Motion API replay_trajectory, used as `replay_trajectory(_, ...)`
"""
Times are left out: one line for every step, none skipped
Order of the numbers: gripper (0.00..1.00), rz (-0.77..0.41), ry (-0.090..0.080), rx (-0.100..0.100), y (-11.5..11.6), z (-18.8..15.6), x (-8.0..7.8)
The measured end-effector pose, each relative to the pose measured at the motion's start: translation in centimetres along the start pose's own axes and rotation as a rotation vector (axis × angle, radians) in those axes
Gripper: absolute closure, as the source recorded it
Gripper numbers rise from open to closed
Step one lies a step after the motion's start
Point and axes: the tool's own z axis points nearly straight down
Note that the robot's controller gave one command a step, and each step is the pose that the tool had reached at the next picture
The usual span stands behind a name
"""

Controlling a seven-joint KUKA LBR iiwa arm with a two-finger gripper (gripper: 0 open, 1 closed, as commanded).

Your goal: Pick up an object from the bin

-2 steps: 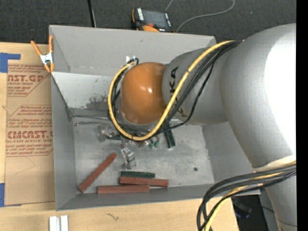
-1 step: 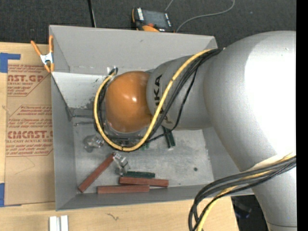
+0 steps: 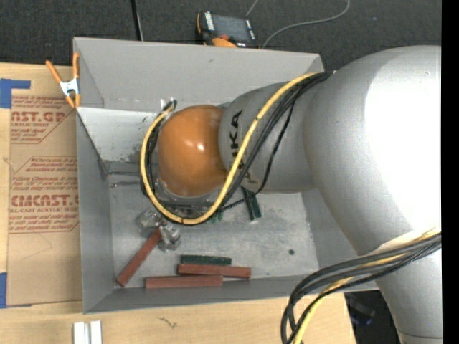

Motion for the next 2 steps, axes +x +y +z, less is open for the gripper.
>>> replay_trajectory(1.00,-0.352,-0.006,0.004,-0.3,-11.8,-5.0)
replay_trajectory(1.00,-0.372,-0.008,0.006,0.3,-22.5,-5.7)
